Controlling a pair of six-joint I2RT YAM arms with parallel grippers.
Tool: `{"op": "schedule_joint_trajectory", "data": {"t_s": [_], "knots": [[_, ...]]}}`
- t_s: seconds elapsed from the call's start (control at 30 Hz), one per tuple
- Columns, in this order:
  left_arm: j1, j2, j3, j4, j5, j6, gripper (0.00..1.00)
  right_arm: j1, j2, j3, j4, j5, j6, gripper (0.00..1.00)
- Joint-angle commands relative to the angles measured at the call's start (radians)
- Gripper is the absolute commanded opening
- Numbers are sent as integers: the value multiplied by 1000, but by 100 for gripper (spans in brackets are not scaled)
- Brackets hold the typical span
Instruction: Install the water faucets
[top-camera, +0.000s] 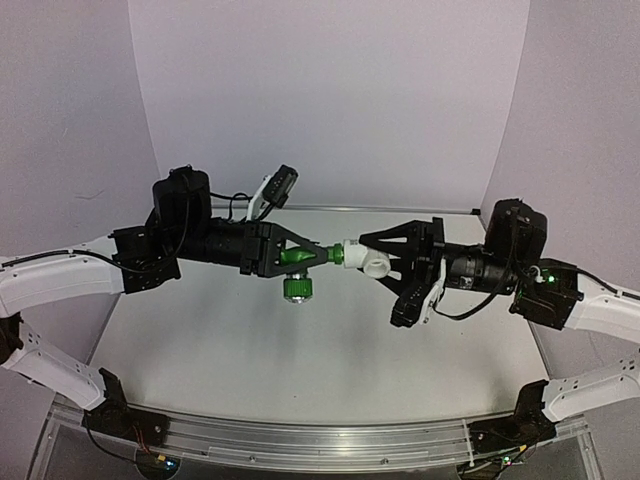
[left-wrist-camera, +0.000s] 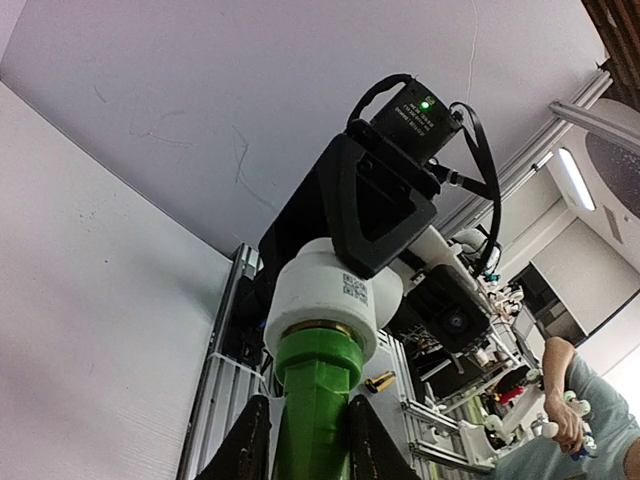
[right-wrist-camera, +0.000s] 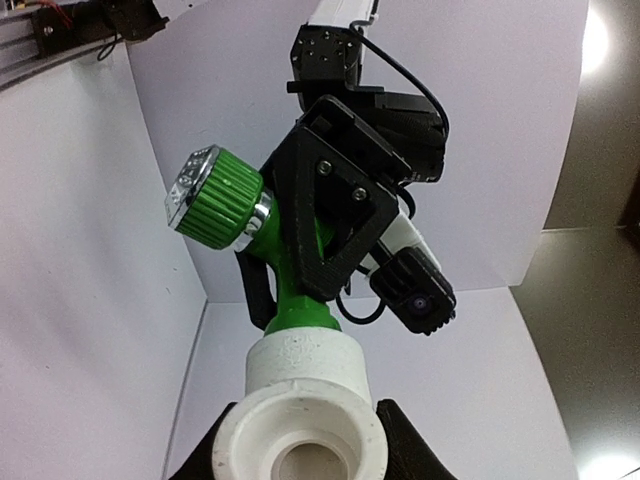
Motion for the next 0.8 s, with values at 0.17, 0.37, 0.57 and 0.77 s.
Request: {"op": "schedule_joint_trajectory", "data": {"t_s": [0.17, 0.37, 0.57, 0.77], "knots": [[2, -58, 32, -29, -59, 193, 0, 8, 43, 213, -128, -19, 521, 32], [0, -76, 17, -55, -93, 317, 0, 8, 71, 265, -158, -16, 835, 28], [-15, -121, -21, -127, -180, 568, 0, 9, 89, 302, -175, -64, 1299, 24], [-32, -153, -39, -169, -230, 771, 0, 5, 122, 328, -228, -117, 1671, 23]]}}
